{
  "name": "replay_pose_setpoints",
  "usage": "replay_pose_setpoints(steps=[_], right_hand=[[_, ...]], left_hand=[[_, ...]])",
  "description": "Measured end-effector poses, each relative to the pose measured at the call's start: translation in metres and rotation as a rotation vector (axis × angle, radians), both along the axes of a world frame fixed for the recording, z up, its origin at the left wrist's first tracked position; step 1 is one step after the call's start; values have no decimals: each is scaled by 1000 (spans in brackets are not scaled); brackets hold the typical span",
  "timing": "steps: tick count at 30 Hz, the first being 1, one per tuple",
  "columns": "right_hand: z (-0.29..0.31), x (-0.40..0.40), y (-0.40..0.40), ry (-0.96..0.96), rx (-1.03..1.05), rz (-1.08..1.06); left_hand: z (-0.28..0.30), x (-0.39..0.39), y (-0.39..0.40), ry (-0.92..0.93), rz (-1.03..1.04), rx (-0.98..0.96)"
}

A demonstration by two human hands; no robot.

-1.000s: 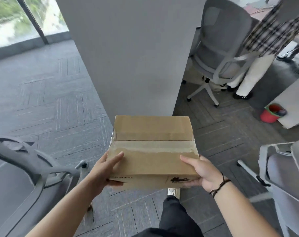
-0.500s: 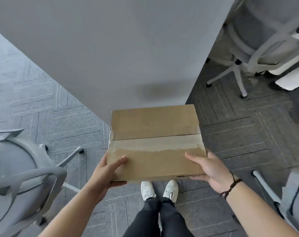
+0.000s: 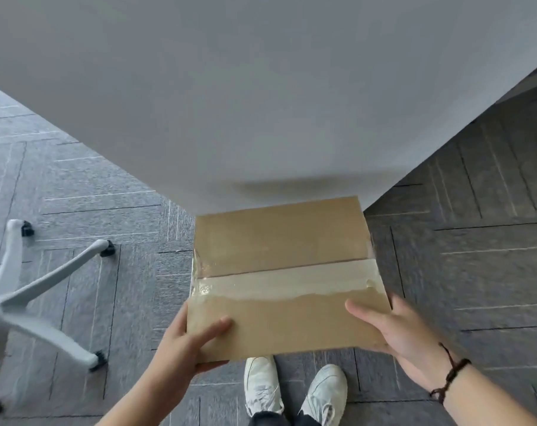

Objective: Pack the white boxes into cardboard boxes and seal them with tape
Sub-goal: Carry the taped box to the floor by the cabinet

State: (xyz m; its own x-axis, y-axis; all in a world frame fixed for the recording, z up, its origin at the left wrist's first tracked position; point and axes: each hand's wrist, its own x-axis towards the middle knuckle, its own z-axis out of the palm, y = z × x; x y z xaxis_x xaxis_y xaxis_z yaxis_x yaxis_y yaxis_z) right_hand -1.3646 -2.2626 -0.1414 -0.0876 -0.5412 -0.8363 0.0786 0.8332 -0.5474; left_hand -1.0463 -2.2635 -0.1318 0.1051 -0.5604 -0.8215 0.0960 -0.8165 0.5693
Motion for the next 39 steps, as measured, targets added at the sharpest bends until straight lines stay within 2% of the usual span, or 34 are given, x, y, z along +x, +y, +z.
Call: replay_pose_setpoints(steps=[9,13,17,26,29,31,33,36,39], right_hand=[[-203,3,-9,2,8,-33],[-254,-2,-23,13,6,-57],[-285,-1,-25,24,0,-41],[-311,-3,-36,144,-12,-64],[-304,-1,-40,202,33,0],[-286,5,-47,233,91,-6],[-259,8,-49,226,188,-109],[-199,17,-50,205,241,-152],[-118,26,-52,171,178,-52]], left_hand=[[-207,-2,-24,-9,-66,-53],[-273,-8,-38,3,-96,-37],[-303,-8,-40,-1,-128,-29],[-307,-5,-55,-61,-146,17],[-292,-12,-61,-167,-220,42],[-279,-17,-68,-370,-347,47],[-258,-24,-69,-558,-447,82],[-204,-41,-65,-568,-490,80],[-125,-57,-61,-490,-534,25]])
